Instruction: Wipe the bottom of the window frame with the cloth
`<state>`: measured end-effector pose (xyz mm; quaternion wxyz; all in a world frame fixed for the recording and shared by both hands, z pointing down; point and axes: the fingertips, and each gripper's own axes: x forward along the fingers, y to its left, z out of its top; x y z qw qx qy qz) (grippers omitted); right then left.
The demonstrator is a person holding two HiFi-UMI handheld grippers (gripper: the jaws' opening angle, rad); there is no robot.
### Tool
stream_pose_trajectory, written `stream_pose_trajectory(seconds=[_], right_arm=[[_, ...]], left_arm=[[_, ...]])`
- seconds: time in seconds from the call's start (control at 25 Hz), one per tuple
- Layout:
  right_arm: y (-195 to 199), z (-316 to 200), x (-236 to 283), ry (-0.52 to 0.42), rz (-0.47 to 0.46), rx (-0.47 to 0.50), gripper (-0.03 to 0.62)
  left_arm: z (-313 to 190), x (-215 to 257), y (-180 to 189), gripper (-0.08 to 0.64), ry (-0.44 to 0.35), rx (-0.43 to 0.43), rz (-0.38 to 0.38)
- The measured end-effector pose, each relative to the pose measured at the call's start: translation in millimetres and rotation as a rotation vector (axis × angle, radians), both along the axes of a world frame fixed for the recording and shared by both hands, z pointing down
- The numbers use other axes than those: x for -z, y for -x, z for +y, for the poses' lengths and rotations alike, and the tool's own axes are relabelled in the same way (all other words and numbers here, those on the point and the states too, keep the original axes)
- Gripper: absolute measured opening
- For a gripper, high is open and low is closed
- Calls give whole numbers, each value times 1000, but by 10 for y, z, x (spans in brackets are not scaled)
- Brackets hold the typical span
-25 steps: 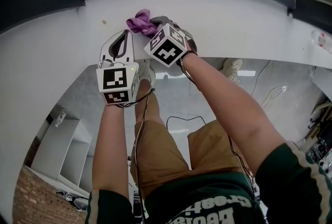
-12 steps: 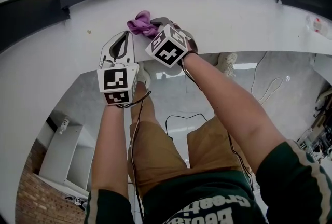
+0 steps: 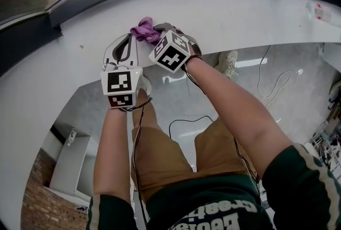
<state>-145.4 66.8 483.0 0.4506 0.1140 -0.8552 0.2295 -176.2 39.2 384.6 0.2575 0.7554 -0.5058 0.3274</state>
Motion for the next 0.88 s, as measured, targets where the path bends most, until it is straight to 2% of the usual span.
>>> stream_pose_trajectory(seconds=[0.88], right_arm=[[-977,-193,-21,17,34,-71,167]], left_arm=[[-99,-141,-1150,6,52,-173,35]])
